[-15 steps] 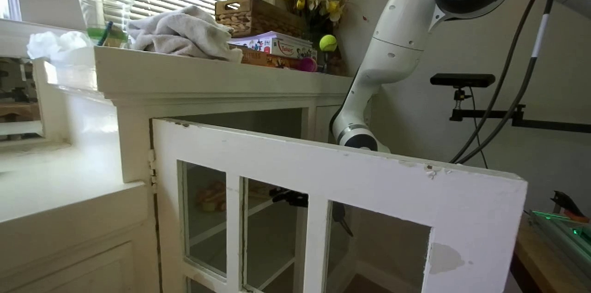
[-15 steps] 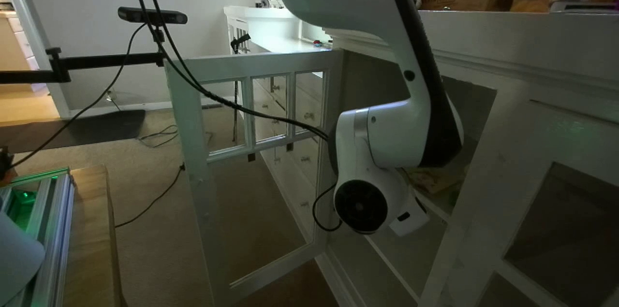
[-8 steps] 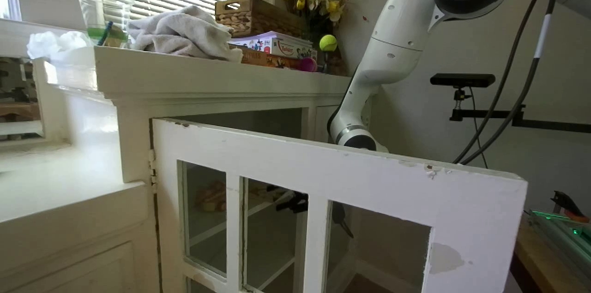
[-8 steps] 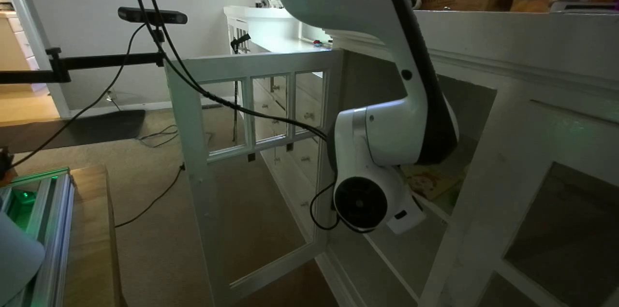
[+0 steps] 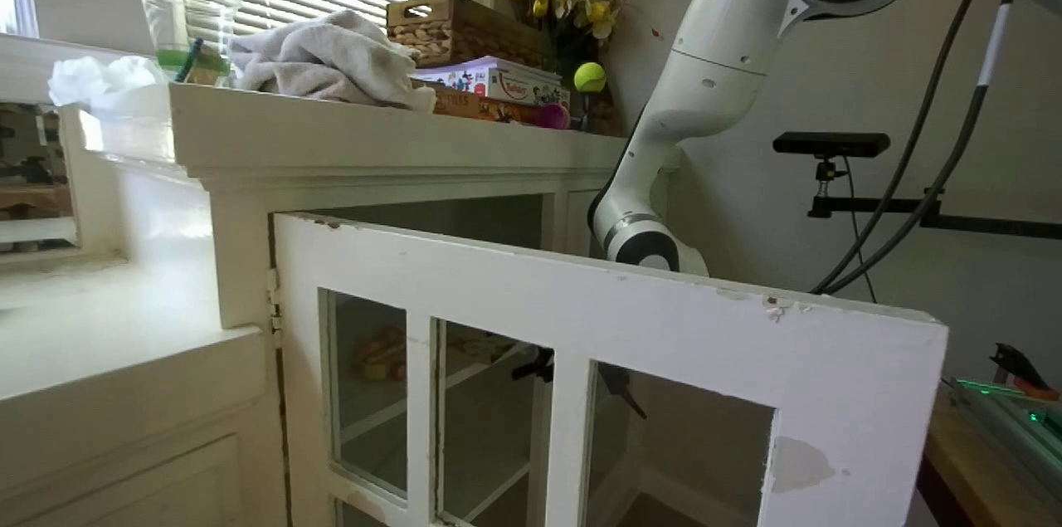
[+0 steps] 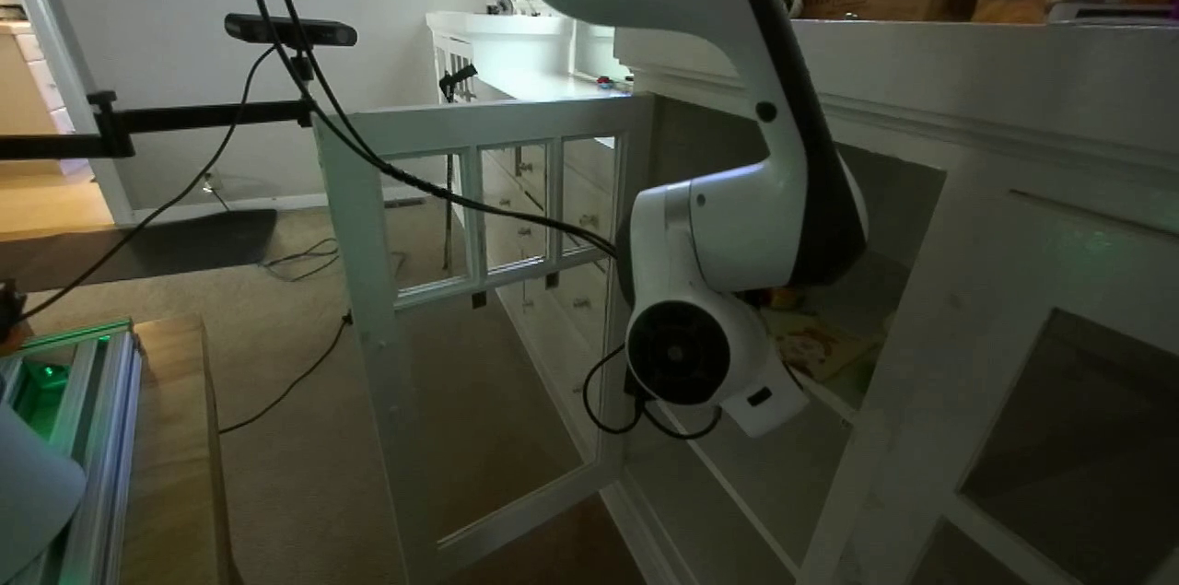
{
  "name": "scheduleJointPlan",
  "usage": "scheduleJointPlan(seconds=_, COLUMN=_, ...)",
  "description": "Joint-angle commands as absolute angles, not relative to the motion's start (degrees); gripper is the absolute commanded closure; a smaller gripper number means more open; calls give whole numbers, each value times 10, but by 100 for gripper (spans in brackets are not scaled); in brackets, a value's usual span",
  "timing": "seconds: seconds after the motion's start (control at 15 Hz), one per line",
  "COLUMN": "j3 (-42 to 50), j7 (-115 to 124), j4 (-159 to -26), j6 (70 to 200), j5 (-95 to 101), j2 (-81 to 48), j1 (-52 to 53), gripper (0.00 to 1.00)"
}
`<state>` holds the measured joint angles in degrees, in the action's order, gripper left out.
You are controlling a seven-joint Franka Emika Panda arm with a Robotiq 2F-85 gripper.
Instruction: Put the paper in the cabinet
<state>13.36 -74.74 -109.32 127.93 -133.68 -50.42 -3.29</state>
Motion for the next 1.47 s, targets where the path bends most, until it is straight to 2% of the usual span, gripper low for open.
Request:
scheduleJointPlan(seconds=0.0, j3=150, j7=-752, j4=-1166, j6=1352, j5=-1339, j2=-429, j1=-4, gripper=0)
scheduleJointPlan(seconds=0.33, j3=159, j7=-731, j4=-1234, j6=1465, j5=-1301, j2=-349, j1=23, gripper=0)
scheduleJointPlan(seconds=0.73, j3=136, j7=-619, j4=-1329, j6=1584, j5=-1081, j2=-249, j1=34, gripper=0)
scheduleJointPlan(seconds=1.0, j3=114, j7=-509, j4=-1406, j6=1595, j5=-898, j2=-195, j1=31, gripper=0)
scheduleJointPlan(seconds=1.27, j3=145, j7=-421, j4=-1471, j6=1580, j5=-723, j2=-130, j1=61, gripper=0)
scheduleJointPlan(seconds=1.33, j3=120, j7=-401, j4=-1480, j6=1587, j5=-680, j2=-115, j1=34, gripper=0)
scheduleJointPlan(seconds=1.4, j3=151, j7=-386, j4=-1491, j6=1579, j5=-651, j2=-99, j1=66, gripper=0)
